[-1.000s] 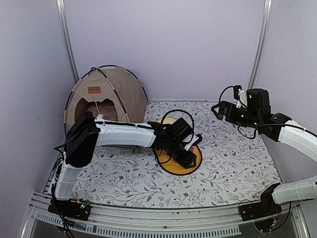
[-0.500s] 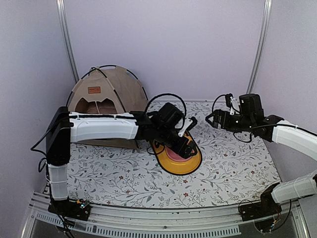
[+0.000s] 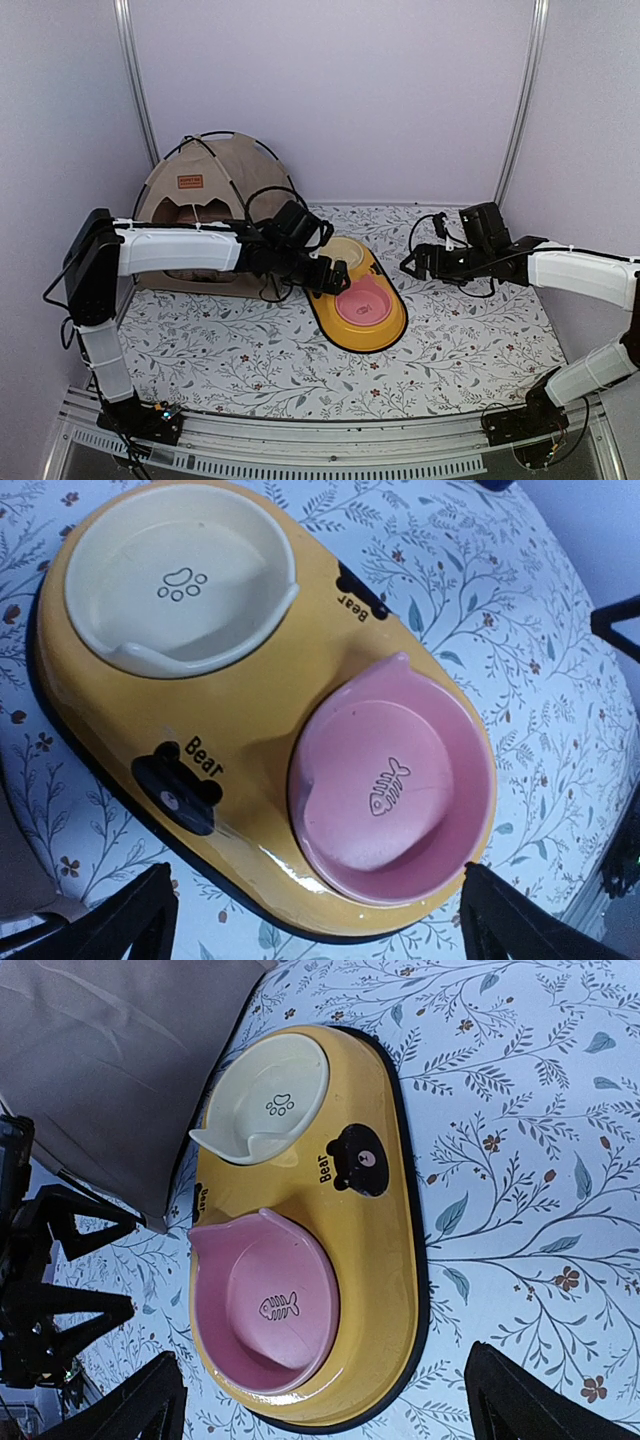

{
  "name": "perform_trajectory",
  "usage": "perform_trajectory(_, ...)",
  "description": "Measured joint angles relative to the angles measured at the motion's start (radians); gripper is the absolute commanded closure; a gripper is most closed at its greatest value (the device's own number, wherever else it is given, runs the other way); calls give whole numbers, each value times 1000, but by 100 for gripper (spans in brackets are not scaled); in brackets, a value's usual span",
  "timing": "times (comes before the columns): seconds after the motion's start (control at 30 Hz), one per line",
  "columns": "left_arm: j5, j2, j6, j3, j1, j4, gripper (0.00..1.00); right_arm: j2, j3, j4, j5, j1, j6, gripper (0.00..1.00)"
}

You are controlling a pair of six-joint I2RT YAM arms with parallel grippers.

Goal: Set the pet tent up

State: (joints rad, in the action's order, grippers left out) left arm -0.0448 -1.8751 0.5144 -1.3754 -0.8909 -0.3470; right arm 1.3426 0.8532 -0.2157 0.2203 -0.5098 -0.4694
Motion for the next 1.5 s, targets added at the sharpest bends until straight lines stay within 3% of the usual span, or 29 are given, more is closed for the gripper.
perform_trajectory(0.53, 196, -257, 161, -155, 31, 27, 1, 27, -1, 0, 3, 0, 27, 1)
perform_trajectory(0.7, 246, -349, 144, -312, 49, -24, 1, 27, -30, 9, 12, 0, 33, 1)
perform_trajectory(1.13, 43, -623, 3, -720, 101, -11, 1, -34, -183, 13, 51, -50, 21, 1)
perform_trajectory(1.33, -20, -636, -19, -756, 102, 7, 1, -60, -255, 6, 12, -204, -10, 1)
perform_trajectory(1.5, -54, -602, -38, -736, 101, 16, 1, -40, -276, 6, -61, -248, -78, 1)
